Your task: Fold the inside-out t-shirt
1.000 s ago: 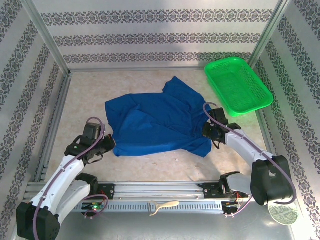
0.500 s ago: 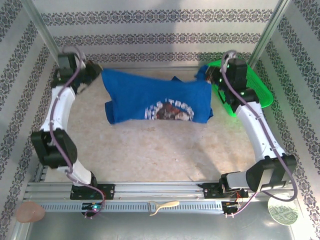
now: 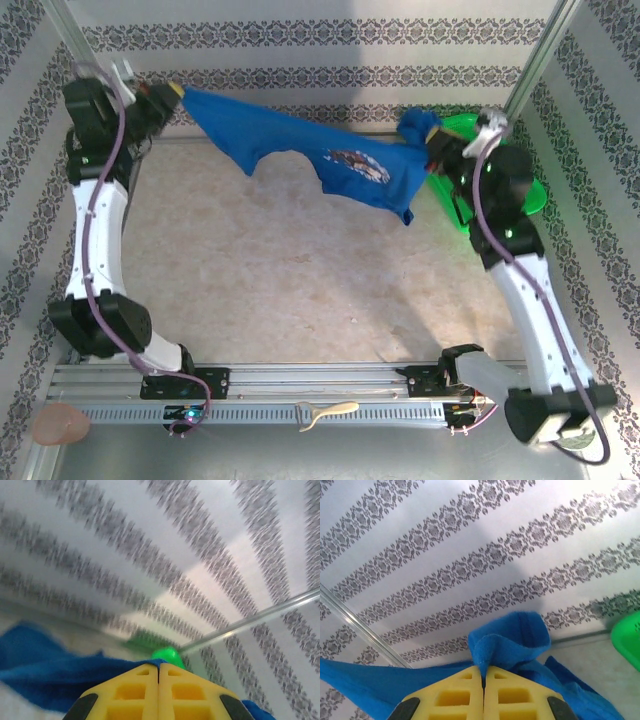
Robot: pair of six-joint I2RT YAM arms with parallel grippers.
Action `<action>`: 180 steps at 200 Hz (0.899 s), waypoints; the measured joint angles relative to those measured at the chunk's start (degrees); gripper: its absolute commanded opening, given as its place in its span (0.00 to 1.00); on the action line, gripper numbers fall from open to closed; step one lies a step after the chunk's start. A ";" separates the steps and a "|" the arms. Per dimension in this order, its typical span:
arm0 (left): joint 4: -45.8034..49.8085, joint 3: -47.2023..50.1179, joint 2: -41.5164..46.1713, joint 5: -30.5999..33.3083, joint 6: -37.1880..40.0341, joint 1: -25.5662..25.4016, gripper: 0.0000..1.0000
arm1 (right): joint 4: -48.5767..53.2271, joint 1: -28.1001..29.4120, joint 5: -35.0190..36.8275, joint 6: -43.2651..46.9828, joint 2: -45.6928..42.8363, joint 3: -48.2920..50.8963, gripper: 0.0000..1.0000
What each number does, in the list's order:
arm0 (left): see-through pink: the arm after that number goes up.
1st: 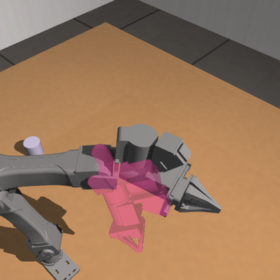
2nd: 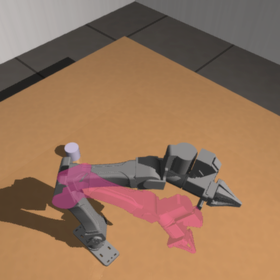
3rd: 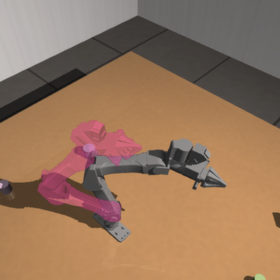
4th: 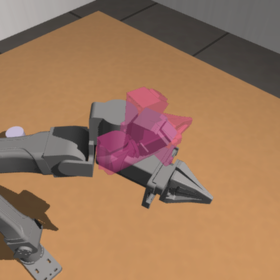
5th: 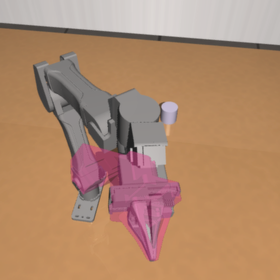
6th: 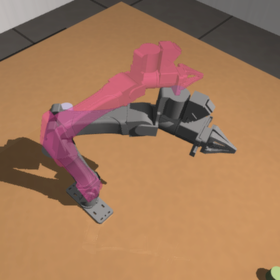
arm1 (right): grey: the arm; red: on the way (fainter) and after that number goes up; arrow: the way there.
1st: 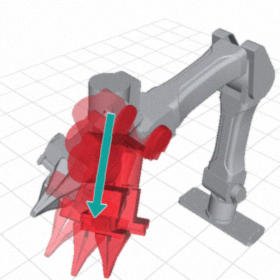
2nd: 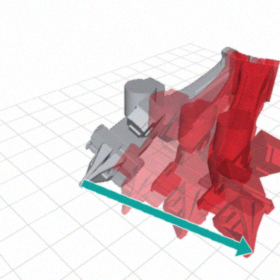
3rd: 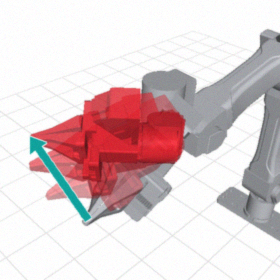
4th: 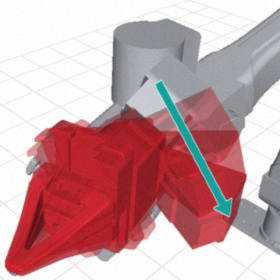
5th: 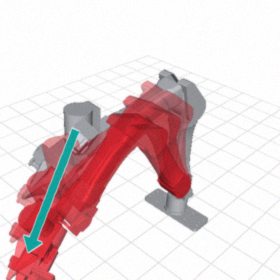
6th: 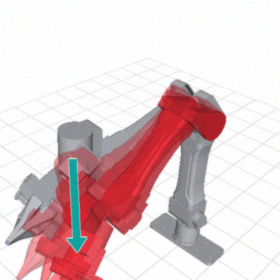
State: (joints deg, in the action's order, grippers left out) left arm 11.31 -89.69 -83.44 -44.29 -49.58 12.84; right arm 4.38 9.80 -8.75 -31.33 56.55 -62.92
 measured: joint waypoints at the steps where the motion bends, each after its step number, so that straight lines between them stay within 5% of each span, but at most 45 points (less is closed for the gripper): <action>1: -0.42 1.36 0.55 -0.09 0.00 0.00 0.00 | -0.28 0.28 0.31 -0.04 -0.81 1.20 0.00; 11: -1.55 10.19 3.63 -0.42 0.04 -0.02 0.00 | -1.29 2.51 2.10 -0.44 -5.86 9.62 0.01; 25: -2.21 23.30 7.28 -0.63 0.70 -0.02 0.00 | -1.22 6.71 4.72 -2.62 -12.02 22.18 0.38; 39: -1.66 36.13 10.21 -0.37 2.01 -0.02 0.00 | 1.77 11.43 7.80 -5.92 -17.29 33.90 0.53; 64: -0.39 53.81 14.10 0.20 4.39 -0.02 0.00 | 15.37 18.14 15.28 -12.09 -30.95 46.51 0.56; 93: 1.84 62.86 18.10 1.14 6.34 -0.02 0.00 | 27.26 18.01 23.28 -15.47 -42.69 44.35 0.56; 113: 2.47 62.77 20.00 1.73 8.20 -0.02 0.00 | 30.29 15.45 23.93 -14.75 -36.96 38.69 0.58; 180: 4.17 61.68 20.68 3.72 12.24 -0.02 0.00 | 30.58 13.70 17.94 -3.61 4.33 20.96 0.62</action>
State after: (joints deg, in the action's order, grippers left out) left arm 15.49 -28.01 -62.76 -40.58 -37.34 12.82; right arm 34.96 23.51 9.19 -34.94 60.88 -41.95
